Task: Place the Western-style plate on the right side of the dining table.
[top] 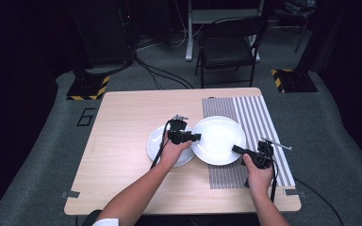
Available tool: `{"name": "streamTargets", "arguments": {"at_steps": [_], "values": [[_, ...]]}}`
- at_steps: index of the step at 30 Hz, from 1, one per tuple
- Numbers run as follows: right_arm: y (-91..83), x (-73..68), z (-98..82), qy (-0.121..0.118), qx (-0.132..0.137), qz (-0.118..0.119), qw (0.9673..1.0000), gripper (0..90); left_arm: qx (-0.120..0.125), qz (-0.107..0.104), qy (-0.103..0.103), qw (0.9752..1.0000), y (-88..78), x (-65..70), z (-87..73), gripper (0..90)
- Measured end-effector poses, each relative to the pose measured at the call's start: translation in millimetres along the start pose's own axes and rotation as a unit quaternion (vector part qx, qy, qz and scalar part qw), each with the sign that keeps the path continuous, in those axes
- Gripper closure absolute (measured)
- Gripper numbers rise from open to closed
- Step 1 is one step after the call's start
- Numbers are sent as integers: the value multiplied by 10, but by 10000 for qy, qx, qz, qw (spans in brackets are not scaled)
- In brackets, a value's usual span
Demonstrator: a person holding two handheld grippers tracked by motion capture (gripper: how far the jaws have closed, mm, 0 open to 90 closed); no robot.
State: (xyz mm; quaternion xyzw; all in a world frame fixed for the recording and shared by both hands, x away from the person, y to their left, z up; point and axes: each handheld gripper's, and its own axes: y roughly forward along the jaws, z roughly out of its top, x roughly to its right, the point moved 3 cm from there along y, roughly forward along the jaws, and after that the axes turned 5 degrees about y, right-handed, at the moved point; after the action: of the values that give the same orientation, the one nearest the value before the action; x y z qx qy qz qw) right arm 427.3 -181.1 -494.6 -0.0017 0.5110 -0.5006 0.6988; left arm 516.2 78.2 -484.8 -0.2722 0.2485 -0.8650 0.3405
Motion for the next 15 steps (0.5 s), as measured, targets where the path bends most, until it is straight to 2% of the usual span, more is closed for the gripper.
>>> {"name": "streamTargets", "arguments": {"at_steps": [10,15], "values": [[-102,64,20,87,127,-56,9999,626,-27,-61,144,9999,65,103,69,578],[-142,93,12,113,163,-84,9998,625,-34,-85,136,9999,99,146,90,579]]}}
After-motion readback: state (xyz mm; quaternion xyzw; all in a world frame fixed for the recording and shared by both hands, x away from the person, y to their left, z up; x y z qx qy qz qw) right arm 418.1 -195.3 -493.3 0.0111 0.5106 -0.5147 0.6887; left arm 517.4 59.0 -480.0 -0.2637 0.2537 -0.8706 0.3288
